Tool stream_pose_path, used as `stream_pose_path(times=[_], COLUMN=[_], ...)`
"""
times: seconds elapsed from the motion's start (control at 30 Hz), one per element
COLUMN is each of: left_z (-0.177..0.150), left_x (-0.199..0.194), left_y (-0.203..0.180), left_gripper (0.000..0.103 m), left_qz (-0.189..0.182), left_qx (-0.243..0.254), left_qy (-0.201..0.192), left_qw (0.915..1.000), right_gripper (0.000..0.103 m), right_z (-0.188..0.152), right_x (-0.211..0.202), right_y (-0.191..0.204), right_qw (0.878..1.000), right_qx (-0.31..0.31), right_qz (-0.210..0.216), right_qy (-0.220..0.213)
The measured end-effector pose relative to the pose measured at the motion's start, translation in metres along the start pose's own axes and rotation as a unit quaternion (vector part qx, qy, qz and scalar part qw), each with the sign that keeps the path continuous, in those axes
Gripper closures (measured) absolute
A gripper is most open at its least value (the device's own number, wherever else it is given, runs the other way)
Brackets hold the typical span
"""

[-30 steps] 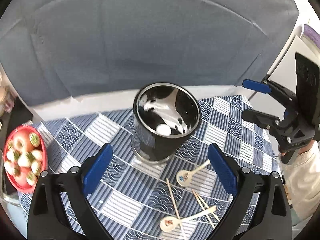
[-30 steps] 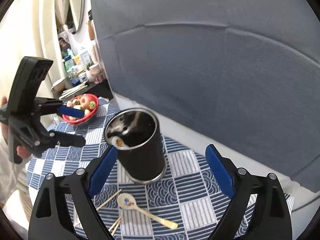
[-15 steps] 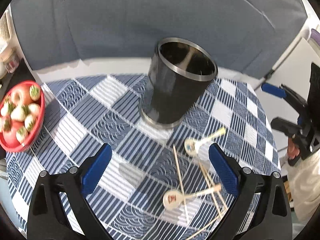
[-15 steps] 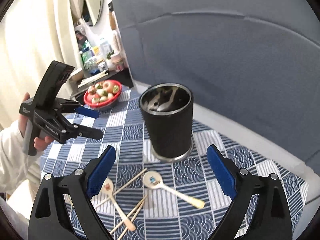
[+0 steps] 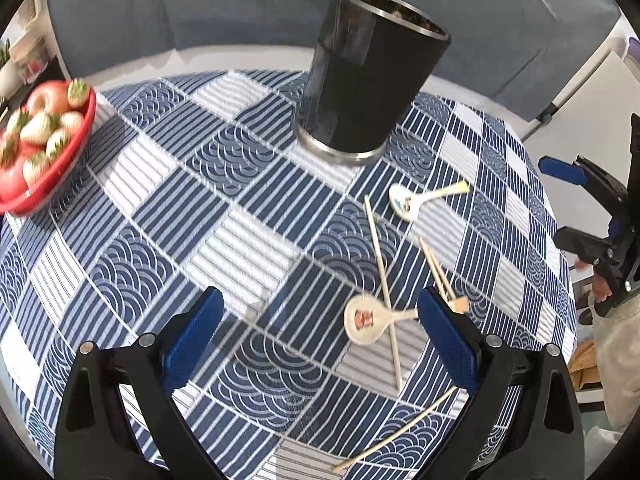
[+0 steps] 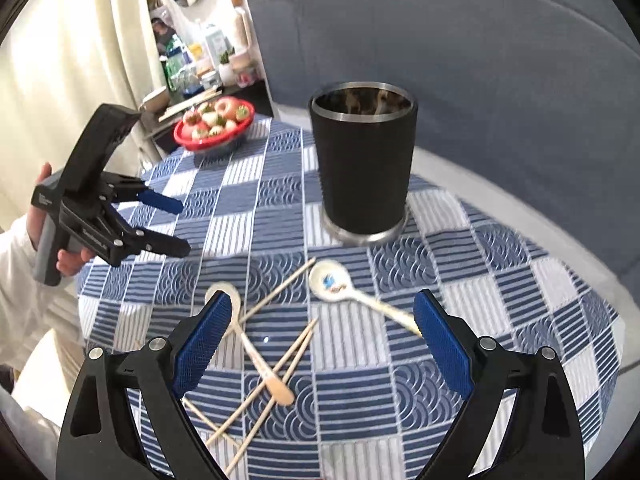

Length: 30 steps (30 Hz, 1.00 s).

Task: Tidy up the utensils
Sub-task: 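Withdraw both grippers from the cup toward the bear-print spoon, then close the right gripper on the wooden handle while the left gripper grips the bear-print bowl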

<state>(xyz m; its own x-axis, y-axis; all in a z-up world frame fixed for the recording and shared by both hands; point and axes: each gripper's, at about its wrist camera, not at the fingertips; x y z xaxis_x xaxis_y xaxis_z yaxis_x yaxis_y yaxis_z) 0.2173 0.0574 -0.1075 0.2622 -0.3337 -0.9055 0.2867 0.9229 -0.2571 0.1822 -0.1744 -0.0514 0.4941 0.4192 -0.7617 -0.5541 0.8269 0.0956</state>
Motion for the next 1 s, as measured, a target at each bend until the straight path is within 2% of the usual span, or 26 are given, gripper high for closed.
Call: stream_pose_path(times=[0.3,0.5,0.7,0.8,1.0], left_z=[-0.026,-0.031,-0.031,-0.028,-0.021], left_x=[0.024,0.039,0.050,0.054,0.063], left_y=[0.004,0.006,0.003,0.002,-0.003], left_gripper=[0.008,0.008,0.008,0.008,0.017], left_qz=[-0.003,-0.017,-0.006,-0.001,0.005], left_qx=[-0.004,-0.011,-0.004,0.001,0.015], left_qy=[0.030,0.047,0.055,0.057,0.070], left_qw=[0.9995,0.9987,0.9985,0.9984,0.9974], right_gripper=[0.015,0.015,0.016,0.026,0.031], right_z=[-0.039,-0.062,-0.073,-0.076,-0.078], right_x=[0.028,0.042,0.054,0.062,0.073], right_y=[0.016,0.019,0.024,0.027,0.031], right_qw=[0.999,0.997,0.995,0.993,0.991], right_qx=[0.006,0.004,-0.011,-0.022,-0.035], right_qz=[0.008,0.010,0.013,0.020,0.032], right_qy=[0.052,0.079,0.098,0.110,0.127])
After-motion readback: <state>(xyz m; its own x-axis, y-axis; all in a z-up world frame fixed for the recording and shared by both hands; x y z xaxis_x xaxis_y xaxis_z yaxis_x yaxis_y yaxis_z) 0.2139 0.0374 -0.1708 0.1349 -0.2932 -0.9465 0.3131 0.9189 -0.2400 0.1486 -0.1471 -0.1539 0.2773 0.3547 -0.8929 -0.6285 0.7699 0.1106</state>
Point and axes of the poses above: each gripper's, at about its wrist camera, not at the fingertips, and x roughly the way its jaws point, y to its left, z to its top, and after that the axes turned 6 degrees about -x, right-handed
